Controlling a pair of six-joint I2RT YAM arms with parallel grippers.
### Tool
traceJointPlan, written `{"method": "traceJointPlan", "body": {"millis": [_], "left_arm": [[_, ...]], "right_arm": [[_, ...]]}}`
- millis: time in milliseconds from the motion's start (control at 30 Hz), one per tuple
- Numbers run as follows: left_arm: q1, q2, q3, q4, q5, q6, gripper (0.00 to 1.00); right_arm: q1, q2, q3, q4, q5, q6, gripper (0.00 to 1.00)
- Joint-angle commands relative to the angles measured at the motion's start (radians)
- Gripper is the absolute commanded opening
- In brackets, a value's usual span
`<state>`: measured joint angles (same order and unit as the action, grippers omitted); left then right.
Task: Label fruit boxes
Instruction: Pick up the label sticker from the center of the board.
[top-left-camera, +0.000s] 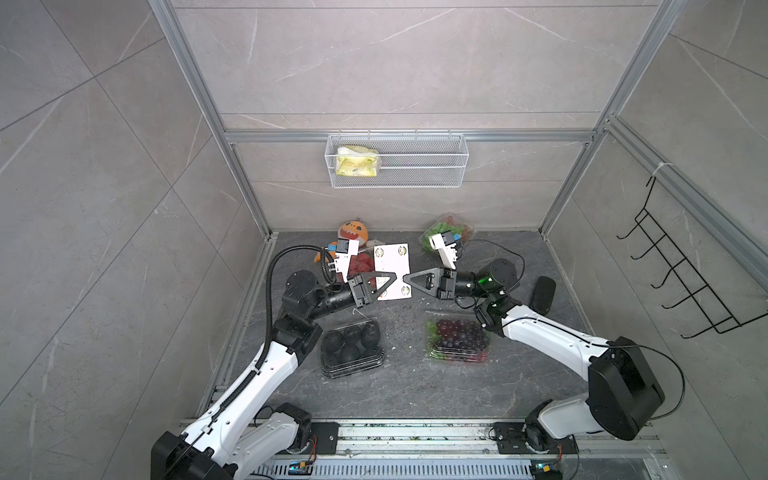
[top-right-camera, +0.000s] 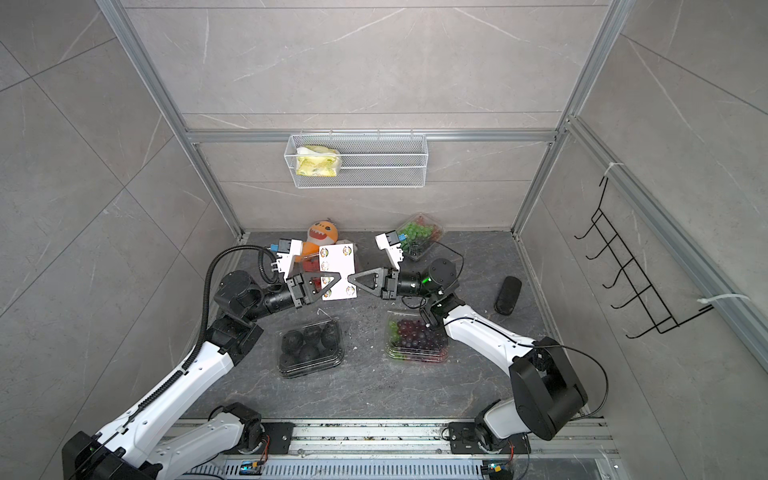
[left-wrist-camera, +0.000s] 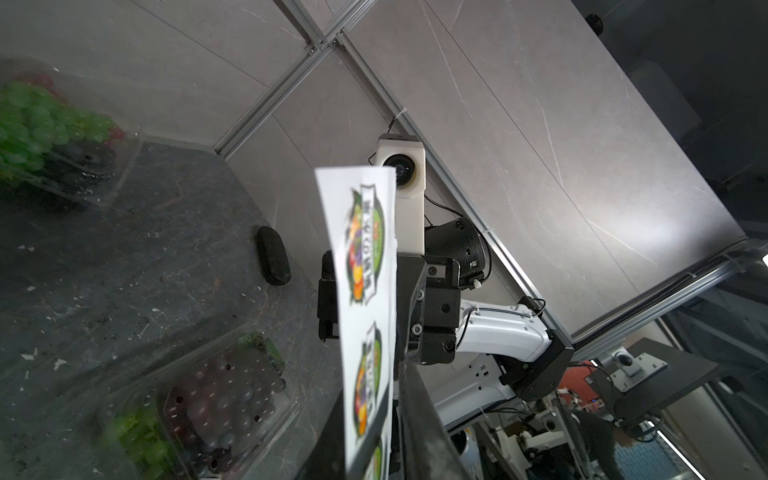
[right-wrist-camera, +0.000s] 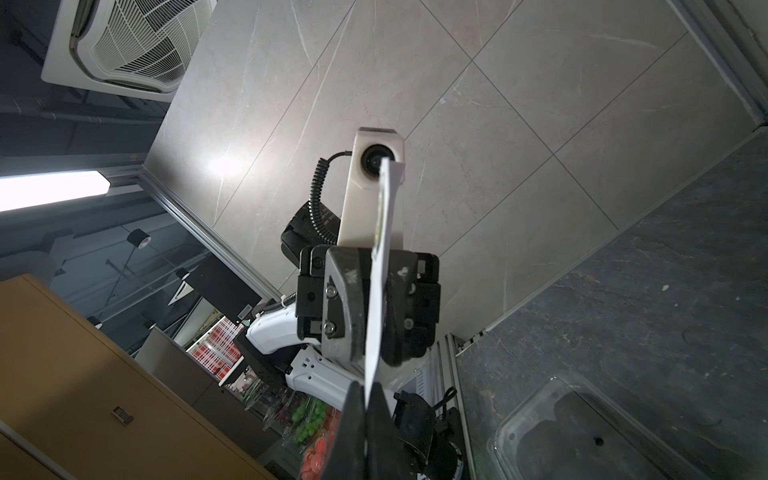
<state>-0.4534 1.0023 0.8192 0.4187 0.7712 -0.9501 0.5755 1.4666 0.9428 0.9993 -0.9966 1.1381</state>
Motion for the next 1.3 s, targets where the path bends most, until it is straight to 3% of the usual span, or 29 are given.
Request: {"method": "traceJointPlan", "body": {"millis": [0,67,333,1267], "left_arm": [[0.006,0.002,0.03,0.062,0.034,-0.012,0.14],[0.007,0.003,0.029,0.062,0.036,-0.012,0.07],[0.007,0.013,0.017,0.072,0.029,-0.014,0.01],[0.004,-0.001,-0.02,0.161,0.046,-0.063,0.0]], "right_arm": [[-0.002,0.009,0.03,0.025,-0.022,0.019,0.0],[-0.001,0.009,0.03,0.035,-0.022,0.026,0.0],[0.003,0.006,0.037,0.073,-0.037,0.055,0.0],[0.045,0.047,0.06,0.075,-0.033,0.05,0.0]]}}
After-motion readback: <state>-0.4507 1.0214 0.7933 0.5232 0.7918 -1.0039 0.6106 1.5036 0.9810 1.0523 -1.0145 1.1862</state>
